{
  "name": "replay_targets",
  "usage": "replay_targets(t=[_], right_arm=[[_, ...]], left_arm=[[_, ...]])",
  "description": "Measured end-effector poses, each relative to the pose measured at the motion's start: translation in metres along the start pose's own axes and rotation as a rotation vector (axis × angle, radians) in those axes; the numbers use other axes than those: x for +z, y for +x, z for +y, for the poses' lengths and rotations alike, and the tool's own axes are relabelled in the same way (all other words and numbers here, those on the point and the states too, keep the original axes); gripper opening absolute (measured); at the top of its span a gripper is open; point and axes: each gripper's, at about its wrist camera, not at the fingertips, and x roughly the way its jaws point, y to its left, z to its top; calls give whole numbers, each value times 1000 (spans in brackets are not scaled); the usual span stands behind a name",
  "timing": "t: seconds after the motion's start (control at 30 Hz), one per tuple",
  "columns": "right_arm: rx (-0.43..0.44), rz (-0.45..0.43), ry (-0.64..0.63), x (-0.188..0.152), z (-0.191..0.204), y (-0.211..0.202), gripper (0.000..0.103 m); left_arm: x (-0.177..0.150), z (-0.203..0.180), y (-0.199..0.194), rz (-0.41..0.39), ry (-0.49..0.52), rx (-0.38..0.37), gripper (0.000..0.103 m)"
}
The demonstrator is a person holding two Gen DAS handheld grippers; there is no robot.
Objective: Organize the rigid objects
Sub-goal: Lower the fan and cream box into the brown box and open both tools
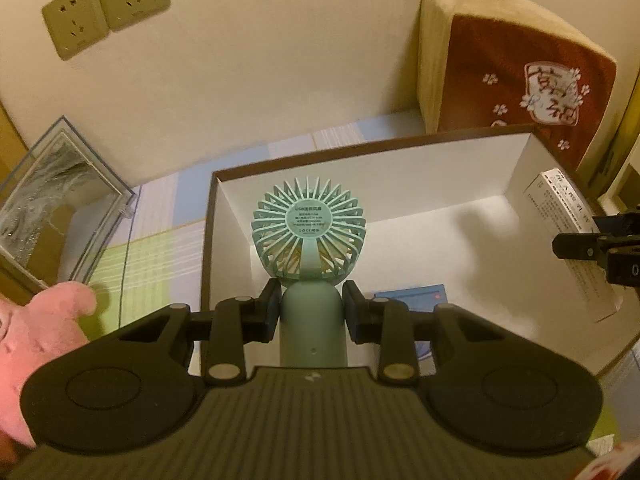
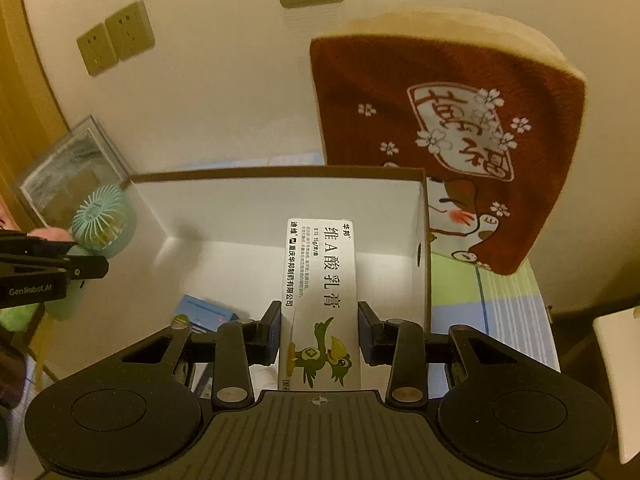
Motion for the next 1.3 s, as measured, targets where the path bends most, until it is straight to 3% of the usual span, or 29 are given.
replay_targets(t=[0.47, 0.6, 0.67, 0.77, 0.9, 1.3], right_arm=[[-35, 50, -60, 0, 3, 28, 38], [-35, 53, -68, 3, 4, 30, 38], [-37, 43, -56, 4, 3, 30, 38], [-32, 45, -41, 6, 1, 31, 40], [-29, 34, -44, 7, 2, 27, 52], [-12, 33, -44, 3, 7, 18, 54]], left_arm=[[0, -4, 52, 86, 26, -4, 28], [6, -1, 48, 65, 11, -20, 33], [11, 1, 45, 52, 1, -22, 41], [17, 2, 42, 39, 4, -9, 42], [18, 3, 35, 22, 6, -9, 42], [10, 6, 22, 21, -5, -11, 42]])
